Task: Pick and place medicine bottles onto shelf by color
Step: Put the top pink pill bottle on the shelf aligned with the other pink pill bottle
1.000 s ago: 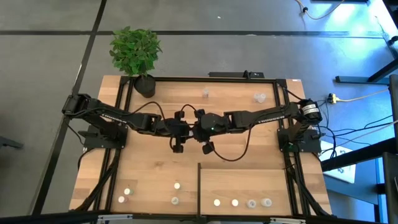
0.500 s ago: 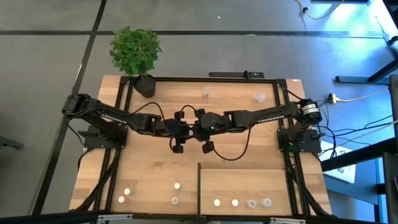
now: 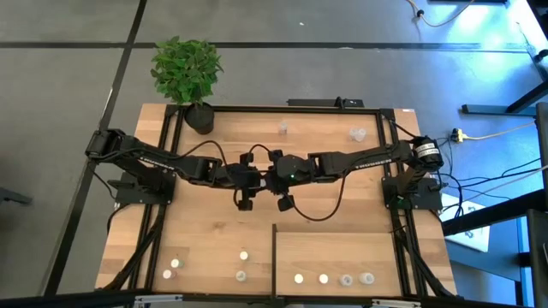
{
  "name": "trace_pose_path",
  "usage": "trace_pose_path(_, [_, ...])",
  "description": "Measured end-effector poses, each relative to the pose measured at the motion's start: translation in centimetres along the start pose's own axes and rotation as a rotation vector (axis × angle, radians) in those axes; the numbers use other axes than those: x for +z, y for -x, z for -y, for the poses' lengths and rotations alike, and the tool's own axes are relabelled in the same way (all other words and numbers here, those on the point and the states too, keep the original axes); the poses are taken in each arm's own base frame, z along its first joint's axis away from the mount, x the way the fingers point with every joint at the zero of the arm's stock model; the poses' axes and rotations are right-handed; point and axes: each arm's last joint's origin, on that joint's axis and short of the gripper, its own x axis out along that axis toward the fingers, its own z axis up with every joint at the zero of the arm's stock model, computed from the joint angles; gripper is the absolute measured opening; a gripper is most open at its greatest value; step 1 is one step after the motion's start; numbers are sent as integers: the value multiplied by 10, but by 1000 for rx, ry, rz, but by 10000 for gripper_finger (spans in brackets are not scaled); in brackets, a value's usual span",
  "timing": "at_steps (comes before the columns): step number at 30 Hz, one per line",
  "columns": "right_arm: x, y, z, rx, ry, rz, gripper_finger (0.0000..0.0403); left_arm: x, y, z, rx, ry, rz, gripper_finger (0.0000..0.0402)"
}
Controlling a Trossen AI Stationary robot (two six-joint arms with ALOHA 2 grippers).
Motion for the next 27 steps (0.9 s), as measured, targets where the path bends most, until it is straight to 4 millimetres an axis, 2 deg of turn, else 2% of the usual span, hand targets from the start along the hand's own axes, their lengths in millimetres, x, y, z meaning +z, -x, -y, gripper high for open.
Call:
trace_pose_path(9, [0,0,0,-4,0,-2,114,0,0,-1,30,-4,-2,140])
trace_pose_path(18, [0,0,0,-1,-1,-1,114,0,0,0,5,1,-4,115])
trace_pose_path(27, [0,0,0,0,-2,0,114,0,0,0,11,-5,0,133])
